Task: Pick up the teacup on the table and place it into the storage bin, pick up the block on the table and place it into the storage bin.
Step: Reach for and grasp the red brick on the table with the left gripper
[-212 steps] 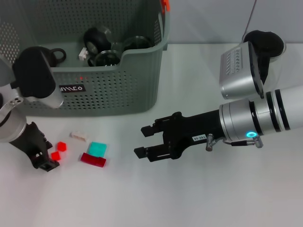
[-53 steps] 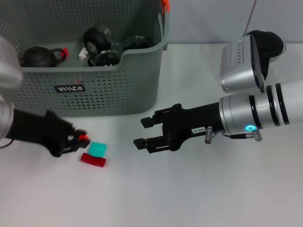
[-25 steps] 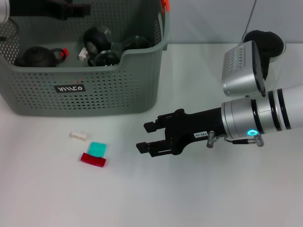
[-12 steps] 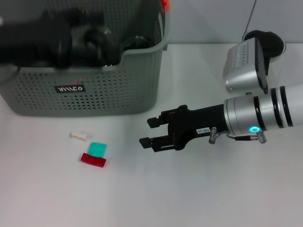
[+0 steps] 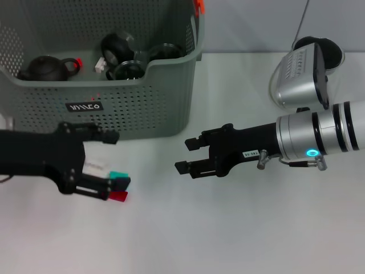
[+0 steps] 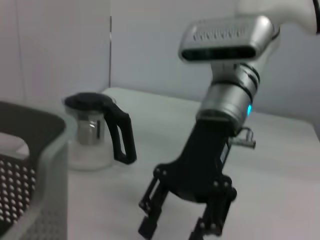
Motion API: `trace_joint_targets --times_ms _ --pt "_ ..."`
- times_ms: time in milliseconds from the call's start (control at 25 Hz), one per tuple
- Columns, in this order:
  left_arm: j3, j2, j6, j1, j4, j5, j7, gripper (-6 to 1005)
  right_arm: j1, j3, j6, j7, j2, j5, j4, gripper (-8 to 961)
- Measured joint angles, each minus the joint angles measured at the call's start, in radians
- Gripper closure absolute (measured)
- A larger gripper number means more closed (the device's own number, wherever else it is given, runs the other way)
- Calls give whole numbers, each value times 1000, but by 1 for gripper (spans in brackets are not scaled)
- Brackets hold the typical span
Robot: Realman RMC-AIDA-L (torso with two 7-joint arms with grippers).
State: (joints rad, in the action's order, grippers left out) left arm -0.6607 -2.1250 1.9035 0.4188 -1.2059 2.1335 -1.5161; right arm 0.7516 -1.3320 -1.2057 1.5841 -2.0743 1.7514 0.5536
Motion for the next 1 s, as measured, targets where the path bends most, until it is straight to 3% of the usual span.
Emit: trace_joint_targets --times_ms 440,1000 --pt "-35 -12 -126 -12 69 177 105 62 5 1 8 18 -8 0 -11 279" --pt "-134 -14 -238 32 104 375 125 106 19 2 -15 40 -20 -4 -13 279"
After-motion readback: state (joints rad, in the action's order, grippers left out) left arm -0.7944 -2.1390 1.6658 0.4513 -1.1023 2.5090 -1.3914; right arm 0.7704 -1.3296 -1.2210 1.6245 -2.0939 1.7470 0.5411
